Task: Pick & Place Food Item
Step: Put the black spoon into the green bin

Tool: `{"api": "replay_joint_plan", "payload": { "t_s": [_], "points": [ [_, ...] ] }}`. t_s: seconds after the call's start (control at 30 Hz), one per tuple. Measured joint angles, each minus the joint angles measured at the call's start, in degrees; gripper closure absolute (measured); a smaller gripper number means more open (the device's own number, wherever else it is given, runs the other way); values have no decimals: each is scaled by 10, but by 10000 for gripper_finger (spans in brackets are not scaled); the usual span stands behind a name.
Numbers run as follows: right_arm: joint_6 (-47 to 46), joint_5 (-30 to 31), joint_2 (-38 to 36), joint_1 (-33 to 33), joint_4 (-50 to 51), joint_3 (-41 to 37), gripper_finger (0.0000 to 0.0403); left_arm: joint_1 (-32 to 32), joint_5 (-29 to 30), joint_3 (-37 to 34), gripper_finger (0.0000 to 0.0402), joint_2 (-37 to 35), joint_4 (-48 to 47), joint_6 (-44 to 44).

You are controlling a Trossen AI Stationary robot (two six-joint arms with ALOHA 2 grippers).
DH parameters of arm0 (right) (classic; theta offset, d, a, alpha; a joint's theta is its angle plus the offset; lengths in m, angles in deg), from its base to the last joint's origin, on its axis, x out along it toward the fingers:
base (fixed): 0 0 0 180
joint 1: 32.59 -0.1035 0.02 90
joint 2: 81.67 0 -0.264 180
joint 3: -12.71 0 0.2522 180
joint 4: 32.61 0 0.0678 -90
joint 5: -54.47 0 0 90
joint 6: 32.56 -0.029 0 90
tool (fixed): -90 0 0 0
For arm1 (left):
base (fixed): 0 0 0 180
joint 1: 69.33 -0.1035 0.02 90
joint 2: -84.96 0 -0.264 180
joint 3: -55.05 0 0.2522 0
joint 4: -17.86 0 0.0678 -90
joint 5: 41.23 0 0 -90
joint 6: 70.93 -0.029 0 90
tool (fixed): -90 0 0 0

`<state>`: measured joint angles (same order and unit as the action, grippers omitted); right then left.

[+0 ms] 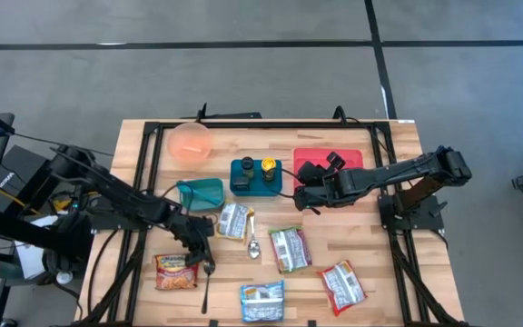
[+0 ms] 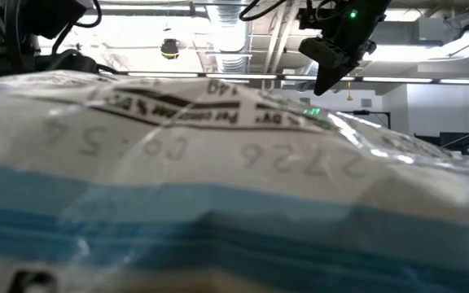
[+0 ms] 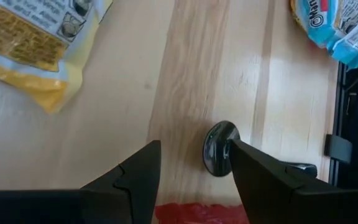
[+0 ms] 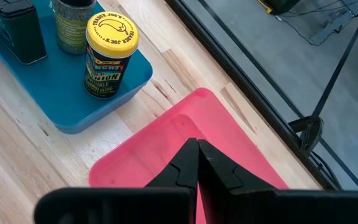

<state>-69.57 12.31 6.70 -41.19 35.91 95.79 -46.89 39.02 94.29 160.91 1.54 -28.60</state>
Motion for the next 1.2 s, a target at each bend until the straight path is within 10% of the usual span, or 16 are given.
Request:
{"api": "replay_joint_plan", "payload": {
  "t_s": [1.2],
  "points": [
    [0, 0, 0, 0, 0, 0, 403, 17, -53, 0, 272, 63, 80, 0]
  ]
}}
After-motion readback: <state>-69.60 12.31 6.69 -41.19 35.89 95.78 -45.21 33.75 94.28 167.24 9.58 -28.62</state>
